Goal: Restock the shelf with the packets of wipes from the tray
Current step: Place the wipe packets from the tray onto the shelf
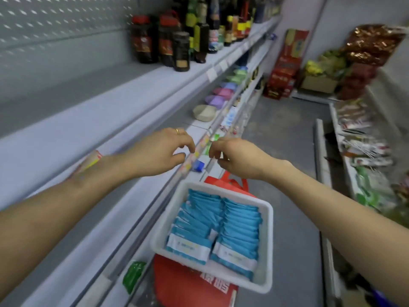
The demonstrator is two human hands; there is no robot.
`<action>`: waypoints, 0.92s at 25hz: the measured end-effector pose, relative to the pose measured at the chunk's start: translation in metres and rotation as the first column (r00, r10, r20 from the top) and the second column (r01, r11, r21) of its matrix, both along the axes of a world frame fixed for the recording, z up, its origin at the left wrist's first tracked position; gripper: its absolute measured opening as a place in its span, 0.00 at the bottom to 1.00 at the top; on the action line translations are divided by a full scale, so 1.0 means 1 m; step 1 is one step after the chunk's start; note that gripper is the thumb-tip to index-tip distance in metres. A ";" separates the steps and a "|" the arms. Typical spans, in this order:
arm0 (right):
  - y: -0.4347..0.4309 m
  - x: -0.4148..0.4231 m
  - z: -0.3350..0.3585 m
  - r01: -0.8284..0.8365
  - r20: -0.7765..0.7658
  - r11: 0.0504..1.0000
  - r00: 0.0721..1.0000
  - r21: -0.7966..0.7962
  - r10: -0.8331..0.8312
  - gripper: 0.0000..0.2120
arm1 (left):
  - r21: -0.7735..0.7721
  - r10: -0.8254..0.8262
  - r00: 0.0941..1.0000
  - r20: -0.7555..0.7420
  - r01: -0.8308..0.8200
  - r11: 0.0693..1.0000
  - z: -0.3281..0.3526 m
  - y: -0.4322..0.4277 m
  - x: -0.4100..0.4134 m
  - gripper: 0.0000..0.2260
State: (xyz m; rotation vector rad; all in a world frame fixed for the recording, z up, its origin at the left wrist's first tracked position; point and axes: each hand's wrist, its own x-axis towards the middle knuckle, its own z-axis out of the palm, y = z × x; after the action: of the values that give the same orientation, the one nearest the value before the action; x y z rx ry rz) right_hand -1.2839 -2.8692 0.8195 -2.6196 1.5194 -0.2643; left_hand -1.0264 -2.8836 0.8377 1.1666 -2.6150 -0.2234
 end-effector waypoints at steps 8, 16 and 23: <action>0.099 -0.038 -0.137 0.142 -0.137 0.888 0.986 0.438 -0.090 0.12 | 0.346 -0.292 0.894 0.340 0.170 0.923 -0.158 0.032 -0.034 0.17; 0.131 -0.038 -0.180 0.185 -0.100 0.853 0.983 0.488 -0.156 0.12 | 0.407 -0.364 0.870 0.331 0.216 0.887 -0.207 0.045 -0.026 0.12; 0.136 -0.030 -0.186 0.193 -0.091 0.836 0.981 0.514 -0.171 0.12 | 0.405 -0.390 0.863 0.322 0.247 0.880 -0.210 0.048 -0.021 0.10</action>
State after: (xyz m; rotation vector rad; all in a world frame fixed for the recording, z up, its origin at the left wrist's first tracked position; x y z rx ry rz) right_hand -1.3144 -2.7328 0.6332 -2.0694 1.5812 0.1749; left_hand -1.0479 -2.8353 0.6273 0.9315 -3.2346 -0.6056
